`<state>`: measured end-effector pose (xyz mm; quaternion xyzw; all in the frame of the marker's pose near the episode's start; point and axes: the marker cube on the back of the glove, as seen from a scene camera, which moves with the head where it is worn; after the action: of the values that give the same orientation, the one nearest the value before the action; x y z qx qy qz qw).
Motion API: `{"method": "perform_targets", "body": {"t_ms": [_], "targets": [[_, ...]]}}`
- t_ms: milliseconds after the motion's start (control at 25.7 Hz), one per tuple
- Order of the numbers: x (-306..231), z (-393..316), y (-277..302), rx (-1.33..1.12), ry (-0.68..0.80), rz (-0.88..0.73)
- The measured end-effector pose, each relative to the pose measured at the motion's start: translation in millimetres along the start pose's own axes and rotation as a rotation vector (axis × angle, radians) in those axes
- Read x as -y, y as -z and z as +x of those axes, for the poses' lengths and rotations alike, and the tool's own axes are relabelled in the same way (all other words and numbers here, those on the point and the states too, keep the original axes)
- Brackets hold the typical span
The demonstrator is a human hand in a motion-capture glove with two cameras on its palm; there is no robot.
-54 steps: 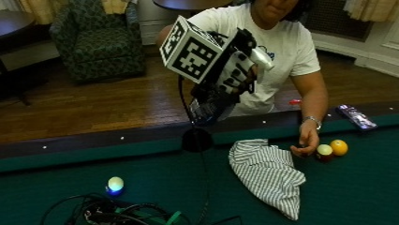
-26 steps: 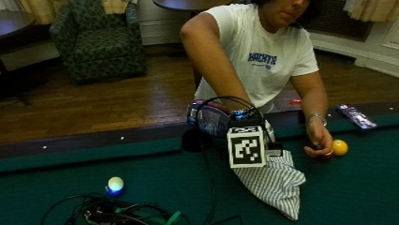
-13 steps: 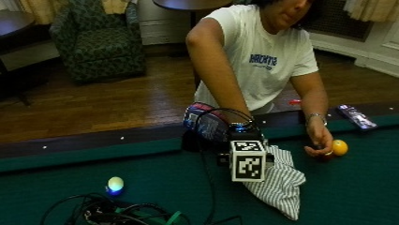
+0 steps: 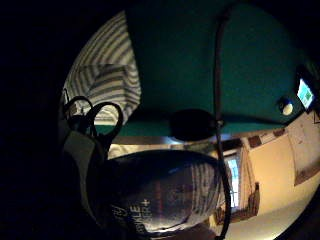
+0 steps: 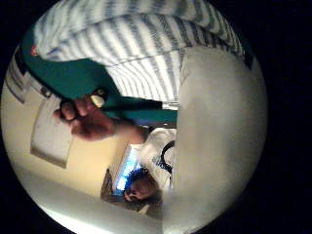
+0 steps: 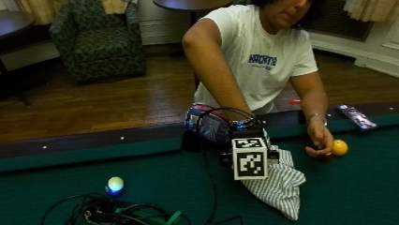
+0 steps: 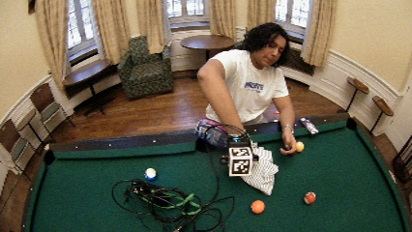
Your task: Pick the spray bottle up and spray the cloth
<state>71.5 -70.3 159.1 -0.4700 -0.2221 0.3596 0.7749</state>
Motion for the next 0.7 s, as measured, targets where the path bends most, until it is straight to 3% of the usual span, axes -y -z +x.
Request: {"method": "perform_targets", "body": {"t_ms": [272, 467, 701], "targets": [[-47.4, -35.2, 49.3, 0.108, 0.19, 0.113], [-84.9, -66.7, 84.3, 0.237, 0.368, 0.32], [-161.6, -98.5, 113.5, 0.349, 0.637, 0.462]]}}
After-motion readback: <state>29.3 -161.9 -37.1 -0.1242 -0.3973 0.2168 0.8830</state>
